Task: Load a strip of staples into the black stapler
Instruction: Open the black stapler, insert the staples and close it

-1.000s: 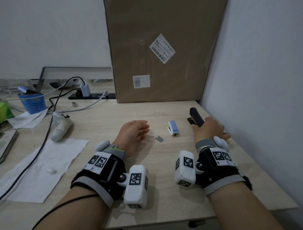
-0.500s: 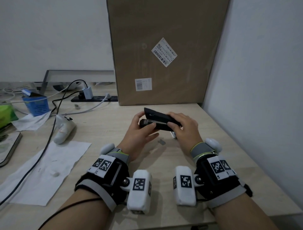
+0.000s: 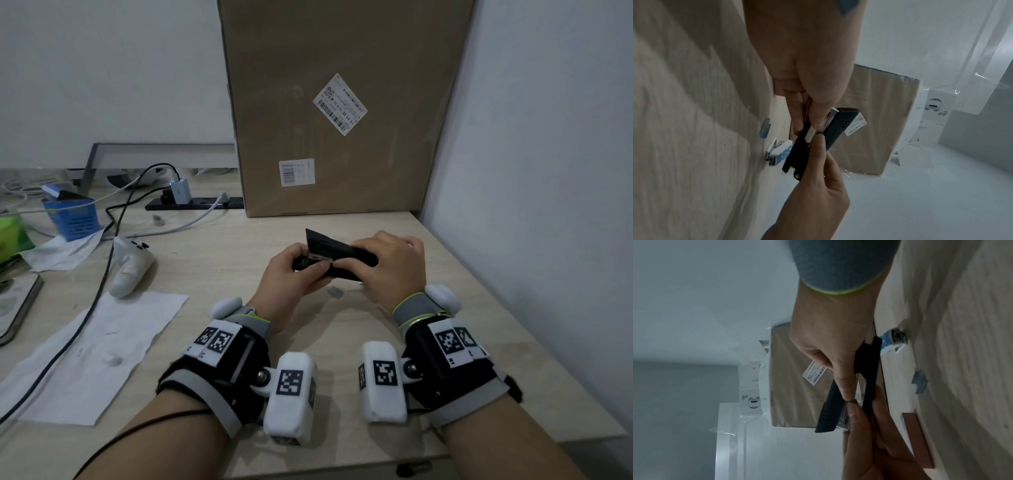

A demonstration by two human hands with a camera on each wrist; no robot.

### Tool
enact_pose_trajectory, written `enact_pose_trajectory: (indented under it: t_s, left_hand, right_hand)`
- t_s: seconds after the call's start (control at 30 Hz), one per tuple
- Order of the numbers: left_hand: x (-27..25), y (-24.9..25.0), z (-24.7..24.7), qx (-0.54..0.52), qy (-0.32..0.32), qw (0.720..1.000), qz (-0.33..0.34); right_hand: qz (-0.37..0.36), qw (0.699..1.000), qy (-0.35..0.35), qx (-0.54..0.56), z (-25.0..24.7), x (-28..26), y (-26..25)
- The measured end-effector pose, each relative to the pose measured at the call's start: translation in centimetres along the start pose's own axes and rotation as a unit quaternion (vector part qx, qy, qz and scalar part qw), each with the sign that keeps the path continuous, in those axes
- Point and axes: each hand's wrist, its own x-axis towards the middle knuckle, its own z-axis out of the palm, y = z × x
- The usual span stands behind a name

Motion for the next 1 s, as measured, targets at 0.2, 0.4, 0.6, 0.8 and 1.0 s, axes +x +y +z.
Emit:
enact_pose_trajectory:
  t_s: [0.2,0.4,0.6,0.8,1.0]
  left_hand:
    - [0.2,0.0,-0.2,-0.044,0.004,0.999,-0.021]
    - [0.3,0.3,-0.3,-0.067,0.02,0.997,-0.016]
    - [0.3,0.7,-0.3,-0.141,0.025,0.99,-0.008]
    - [0.4,0.6,-0.6,-0.137,0.058,0.989,-0.012]
    - [0.7,0.4,-1.0,-0.109,0.098,0.989,-0.007]
  right_hand:
    - [0.054,0.991,0.101,0.071,-0.5,-0.1,-0.2]
    - [0.216,0.94,0.145,0.22,-0.5,0.4,-0.3]
    - [0.392,0.733,0.146,0.536,0.1,0.8,0.8]
    - [0.41,0.713,0.043,0.567,0.4,0.4,0.9]
    - [0.358,0.843,-0.029,0.401,0.4,0.2,0.5]
